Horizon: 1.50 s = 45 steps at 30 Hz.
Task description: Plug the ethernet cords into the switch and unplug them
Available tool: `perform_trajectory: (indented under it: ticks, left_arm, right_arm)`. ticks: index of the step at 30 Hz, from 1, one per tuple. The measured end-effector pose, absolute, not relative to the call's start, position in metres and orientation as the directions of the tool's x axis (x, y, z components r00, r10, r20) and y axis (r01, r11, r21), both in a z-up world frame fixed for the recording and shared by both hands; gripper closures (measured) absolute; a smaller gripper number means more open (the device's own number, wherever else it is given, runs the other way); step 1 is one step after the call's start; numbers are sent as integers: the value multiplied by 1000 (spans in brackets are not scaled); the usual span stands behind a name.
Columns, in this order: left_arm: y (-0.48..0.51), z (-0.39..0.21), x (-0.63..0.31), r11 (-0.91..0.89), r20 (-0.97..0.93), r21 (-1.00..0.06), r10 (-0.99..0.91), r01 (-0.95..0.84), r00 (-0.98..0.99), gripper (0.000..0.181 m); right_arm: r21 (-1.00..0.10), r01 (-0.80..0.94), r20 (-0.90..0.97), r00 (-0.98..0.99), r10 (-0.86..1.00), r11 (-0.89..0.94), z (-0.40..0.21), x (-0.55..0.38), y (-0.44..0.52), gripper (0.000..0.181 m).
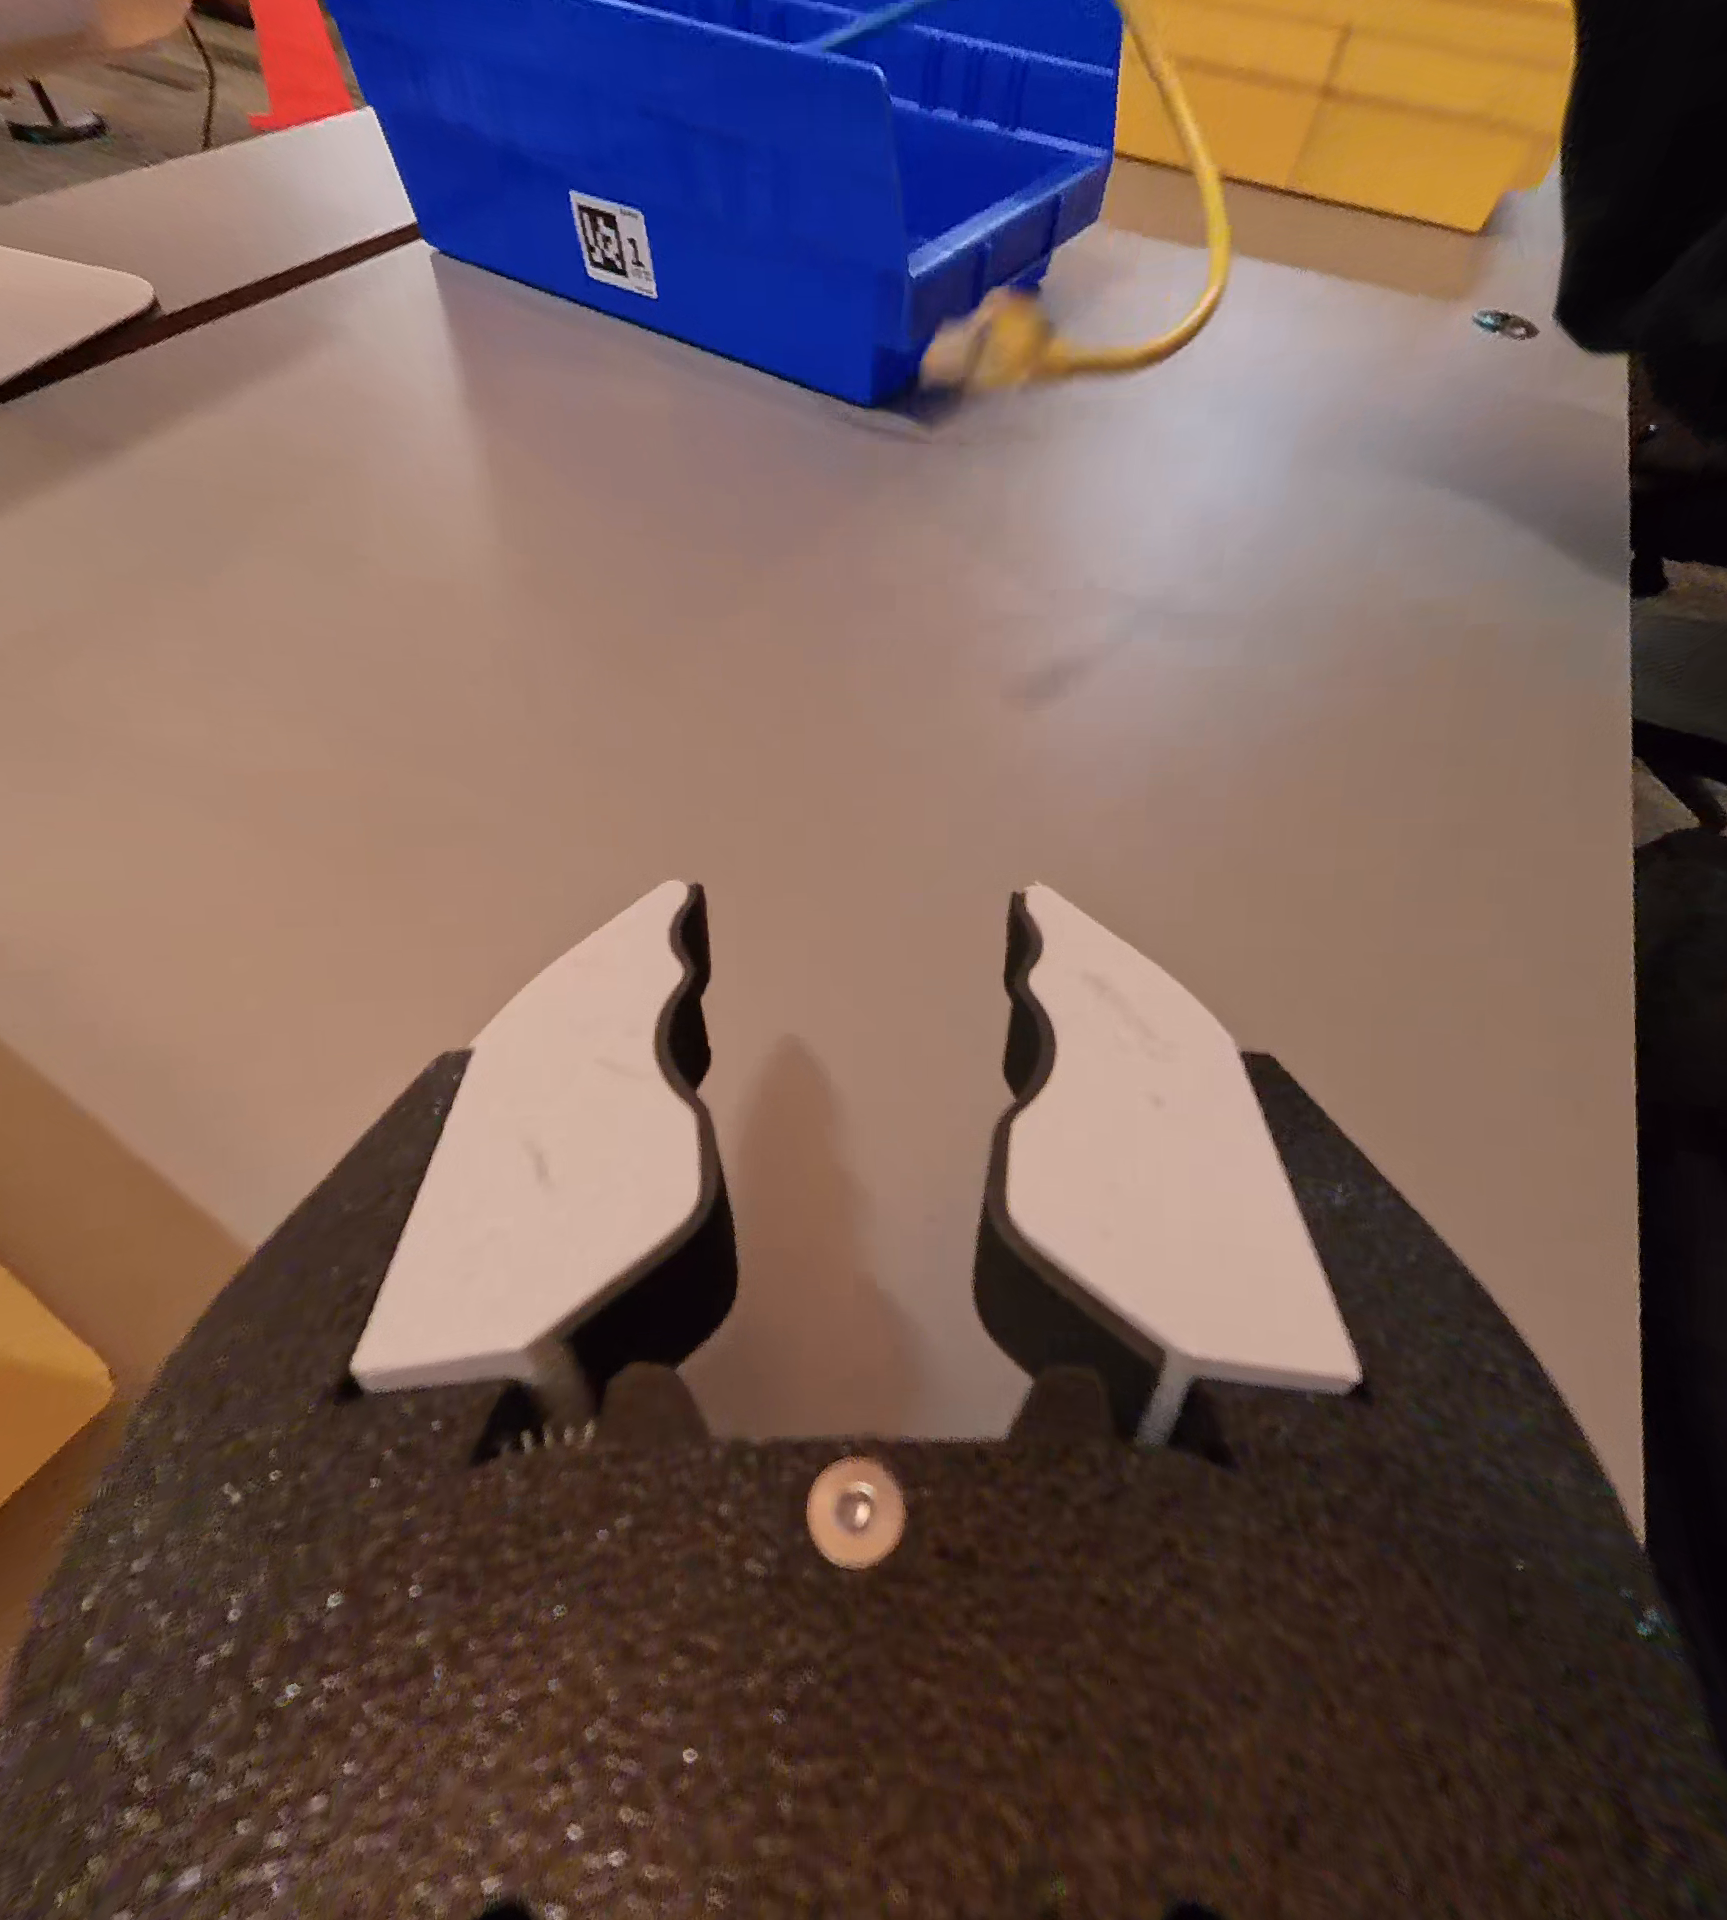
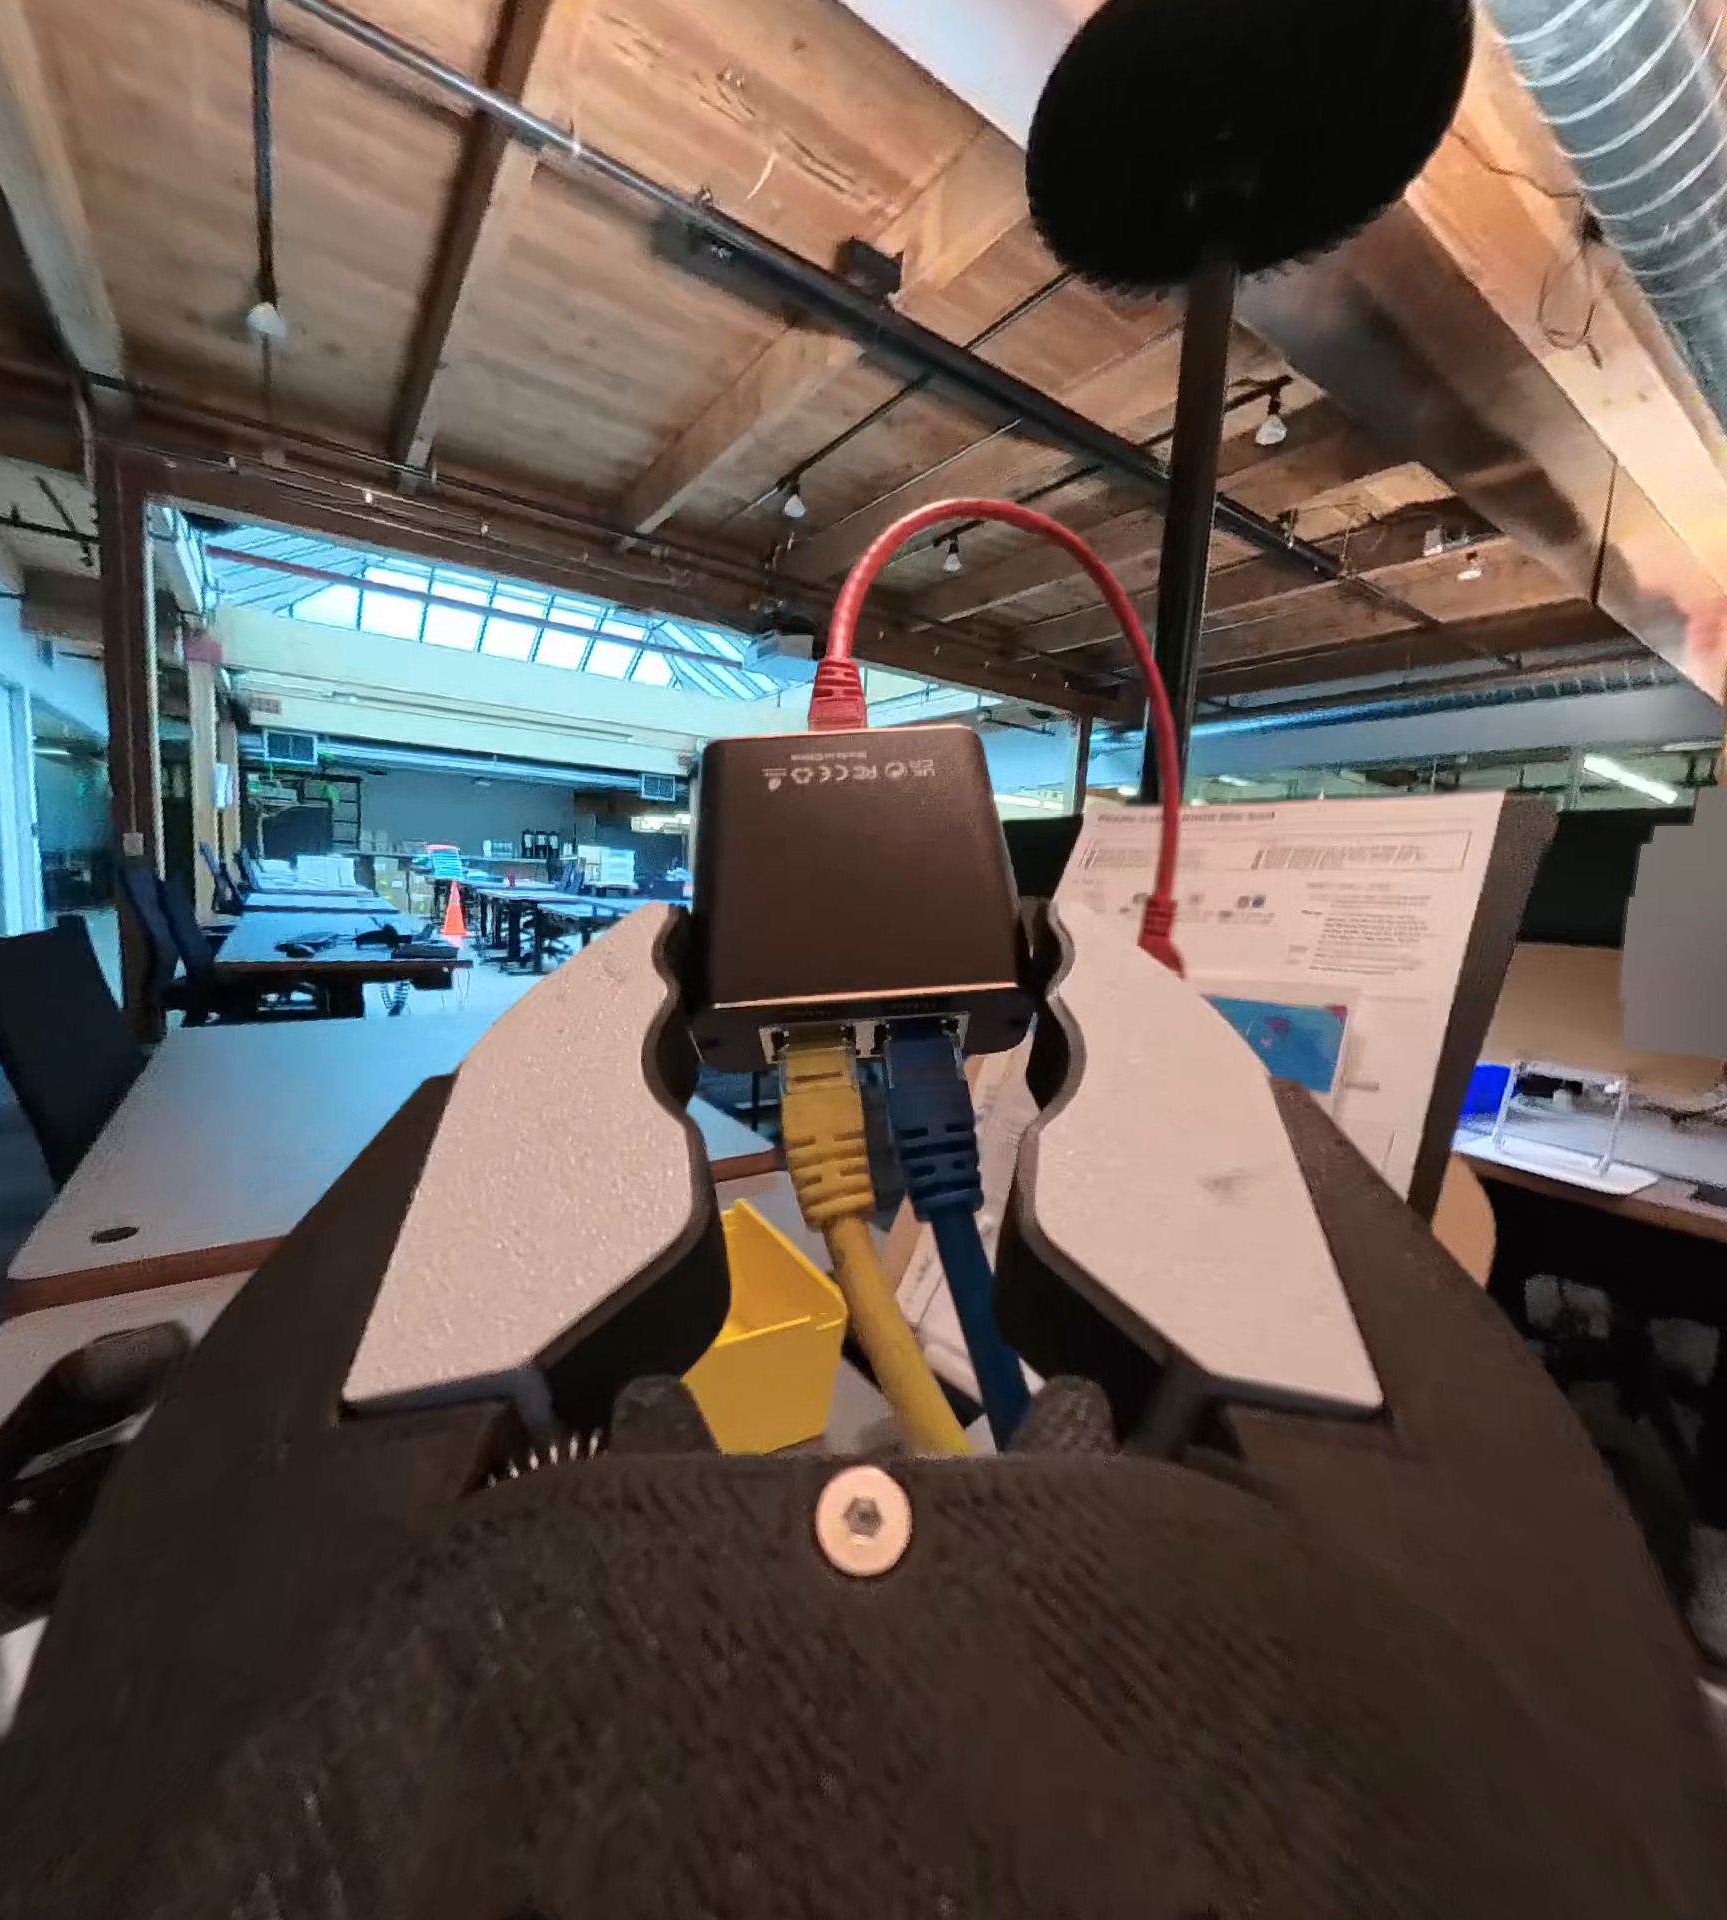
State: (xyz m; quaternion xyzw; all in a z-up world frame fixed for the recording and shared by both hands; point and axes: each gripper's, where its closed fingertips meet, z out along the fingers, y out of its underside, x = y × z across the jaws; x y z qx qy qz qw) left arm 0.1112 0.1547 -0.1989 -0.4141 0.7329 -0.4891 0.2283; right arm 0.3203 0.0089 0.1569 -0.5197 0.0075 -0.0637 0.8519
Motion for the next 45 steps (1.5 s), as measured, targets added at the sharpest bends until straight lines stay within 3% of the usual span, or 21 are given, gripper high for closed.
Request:
perform_trajectory:
  ticks: [1, 6, 13, 21, 29, 33, 37, 45]
  left_arm:
    - [154, -200, 111, 188, 66, -903, -828, -386, -557, 127]
    - [152, -204, 111, 206, 66, -892, -821, -403, -566, 127]
    - [153, -204, 112, 170, 115, -888, -817, -428, -565, 127]
    - [154, -201, 112, 152, 124, -896, -816, -418, -564, 128]
    - [154, -202, 112, 145, 133, -894, -817, -424, -562, 129]
    - [153, -203, 112, 160, 120, -892, -818, -423, -563, 129]
    - [152, -204, 112, 176, 109, -888, -818, -425, -565, 129]
    - [150, -209, 112, 213, 83, -875, -819, -436, -567, 129]
  right_arm:
    - [-881, 122, 73, 990, -123, 457, 163, 325, 8, 119]
    - [-853, 211, 174, 977, -122, 477, 195, 361, 3, 119]
    - [-857, 155, 143, 988, -62, 492, 209, 428, -5, 119]
    - [-928, 270, 267, 963, -45, 257, 97, 462, 2, 118]
    - [-960, 104, 56, 981, -187, 261, -8, 477, -14, 119]
    - [-998, -18, -40, 916, -399, 58, -82, 503, -20, 118]
    - [-932, -205, -103, 941, -324, -298, -149, 484, -13, 117]
    - [-724, -162, 64, 952, -299, -670, -147, 496, -21, 89]
